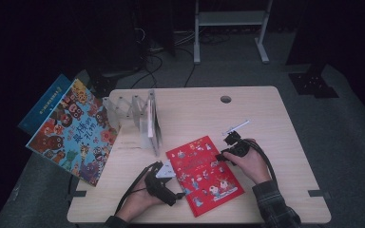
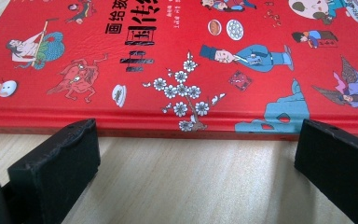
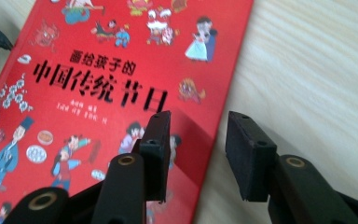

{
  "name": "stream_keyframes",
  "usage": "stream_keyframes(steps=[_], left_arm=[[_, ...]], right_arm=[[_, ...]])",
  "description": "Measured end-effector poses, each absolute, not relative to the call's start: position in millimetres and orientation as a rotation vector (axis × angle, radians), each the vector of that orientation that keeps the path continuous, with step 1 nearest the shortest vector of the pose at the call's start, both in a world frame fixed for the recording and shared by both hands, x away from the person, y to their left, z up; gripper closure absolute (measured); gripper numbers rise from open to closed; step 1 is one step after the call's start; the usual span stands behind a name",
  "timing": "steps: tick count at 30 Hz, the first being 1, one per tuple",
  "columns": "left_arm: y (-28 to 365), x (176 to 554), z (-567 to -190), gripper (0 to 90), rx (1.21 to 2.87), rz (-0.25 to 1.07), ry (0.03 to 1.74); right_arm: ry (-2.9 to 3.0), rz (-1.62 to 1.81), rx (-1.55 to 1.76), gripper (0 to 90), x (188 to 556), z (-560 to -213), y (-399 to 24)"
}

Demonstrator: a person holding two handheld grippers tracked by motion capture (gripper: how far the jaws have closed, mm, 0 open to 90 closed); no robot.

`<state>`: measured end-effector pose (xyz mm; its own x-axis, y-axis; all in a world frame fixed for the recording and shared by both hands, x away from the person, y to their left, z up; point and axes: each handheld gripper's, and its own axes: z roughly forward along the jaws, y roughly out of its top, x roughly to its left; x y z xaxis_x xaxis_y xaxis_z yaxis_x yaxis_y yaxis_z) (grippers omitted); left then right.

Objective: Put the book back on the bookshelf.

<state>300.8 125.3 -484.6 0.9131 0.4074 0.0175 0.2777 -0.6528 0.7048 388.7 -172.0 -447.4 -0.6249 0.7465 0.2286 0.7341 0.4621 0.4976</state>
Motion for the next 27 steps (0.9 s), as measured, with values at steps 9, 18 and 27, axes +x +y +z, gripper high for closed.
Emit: stream_keyframes(steps=[9, 18, 27], left_arm=[[125, 301, -485, 0.0, 2.32, 0.221, 0.489], [125, 301, -485, 0.0, 2.323, 0.222, 0.486], [125, 301, -485, 0.0, 2.323, 0.221, 0.484]], right_arm=[[2.736, 0.785, 1.468, 67.3, 393, -445, -174], [2.815, 0.695, 1.53, 68.4, 402, -444, -168], [2.868, 0.672, 1.567, 64.0, 411, -446, -166]])
